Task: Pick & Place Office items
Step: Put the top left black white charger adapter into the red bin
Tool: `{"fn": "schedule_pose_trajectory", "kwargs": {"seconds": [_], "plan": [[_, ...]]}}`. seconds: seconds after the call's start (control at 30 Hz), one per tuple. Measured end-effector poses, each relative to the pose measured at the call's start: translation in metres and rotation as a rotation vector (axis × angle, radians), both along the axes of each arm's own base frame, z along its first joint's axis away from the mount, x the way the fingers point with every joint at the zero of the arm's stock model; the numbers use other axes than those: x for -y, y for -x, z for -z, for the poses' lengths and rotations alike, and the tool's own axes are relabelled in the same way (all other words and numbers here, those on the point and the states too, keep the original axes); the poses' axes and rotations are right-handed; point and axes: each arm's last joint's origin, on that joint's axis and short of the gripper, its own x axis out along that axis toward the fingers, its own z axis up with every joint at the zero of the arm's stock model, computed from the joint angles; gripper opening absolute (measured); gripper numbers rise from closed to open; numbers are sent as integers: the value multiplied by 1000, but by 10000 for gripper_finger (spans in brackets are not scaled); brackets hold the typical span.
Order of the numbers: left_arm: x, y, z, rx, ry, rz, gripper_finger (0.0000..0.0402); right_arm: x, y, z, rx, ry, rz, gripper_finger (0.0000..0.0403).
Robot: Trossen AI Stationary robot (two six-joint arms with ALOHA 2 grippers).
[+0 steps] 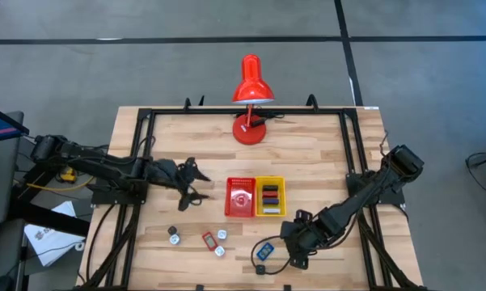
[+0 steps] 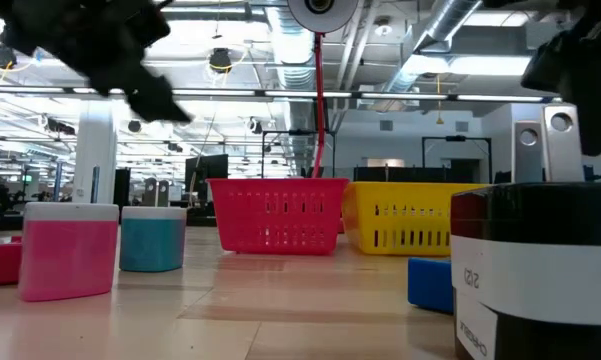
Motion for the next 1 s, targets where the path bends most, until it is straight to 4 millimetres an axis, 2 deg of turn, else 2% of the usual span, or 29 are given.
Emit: {"fn": "schedule_pose_trajectory", "kwargs": {"seconds": [0.07, 0.3, 0.43, 0.53, 0.67, 0.83, 1.0], "plan": [[5, 3, -2, -91, 2, 1, 280, 3, -2, 0, 6, 18, 16, 279], [28, 9, -19, -244, 52, 48, 278, 21, -13, 0, 33, 66, 89, 279], [41, 18, -8, -461, 154, -25, 278, 30, -19, 0, 35, 76, 100, 279], [50, 26, 8, -674, 238, -100, 278, 37, -23, 0, 36, 80, 111, 279], [58, 27, 26, -865, 302, -165, 278, 43, -27, 0, 42, 97, 90, 279], [63, 19, 38, -917, 306, -164, 278, 48, -29, 0, 44, 108, 82, 279], [64, 21, 36, -940, 349, -128, 278, 46, -28, 0, 44, 118, 53, 279]]}}
